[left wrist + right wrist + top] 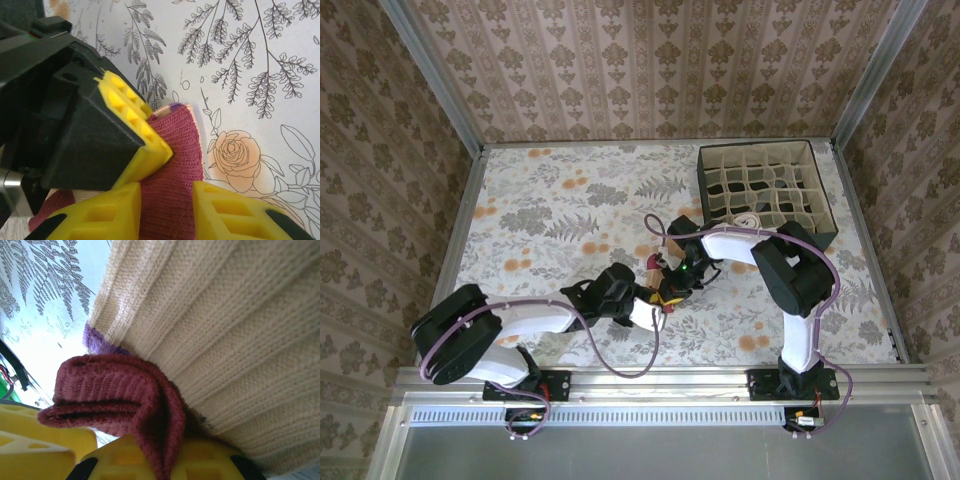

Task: Roll the socks

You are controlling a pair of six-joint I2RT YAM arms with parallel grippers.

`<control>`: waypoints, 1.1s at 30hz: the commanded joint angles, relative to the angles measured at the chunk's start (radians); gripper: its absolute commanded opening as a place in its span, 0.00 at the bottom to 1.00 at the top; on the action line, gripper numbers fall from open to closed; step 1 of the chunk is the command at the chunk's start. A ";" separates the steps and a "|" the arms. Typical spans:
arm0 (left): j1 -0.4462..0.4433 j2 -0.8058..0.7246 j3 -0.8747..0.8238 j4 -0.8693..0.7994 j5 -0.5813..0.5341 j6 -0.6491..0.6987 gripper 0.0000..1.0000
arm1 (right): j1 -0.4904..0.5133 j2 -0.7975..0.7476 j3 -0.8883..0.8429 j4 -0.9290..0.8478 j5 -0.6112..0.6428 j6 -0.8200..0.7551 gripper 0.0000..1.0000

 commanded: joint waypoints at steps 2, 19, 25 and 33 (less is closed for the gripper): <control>-0.003 0.034 0.027 -0.030 -0.010 0.089 0.31 | -0.015 0.086 -0.036 -0.126 0.148 -0.027 0.08; -0.006 0.150 0.043 -0.083 -0.149 0.196 0.38 | -0.036 0.118 -0.011 -0.173 0.112 -0.072 0.11; -0.014 0.183 0.090 -0.181 -0.180 0.187 0.11 | -0.051 0.103 -0.012 -0.185 0.076 -0.081 0.23; -0.012 0.169 0.167 -0.359 -0.010 0.064 0.00 | -0.093 -0.058 -0.056 -0.114 0.037 -0.085 0.48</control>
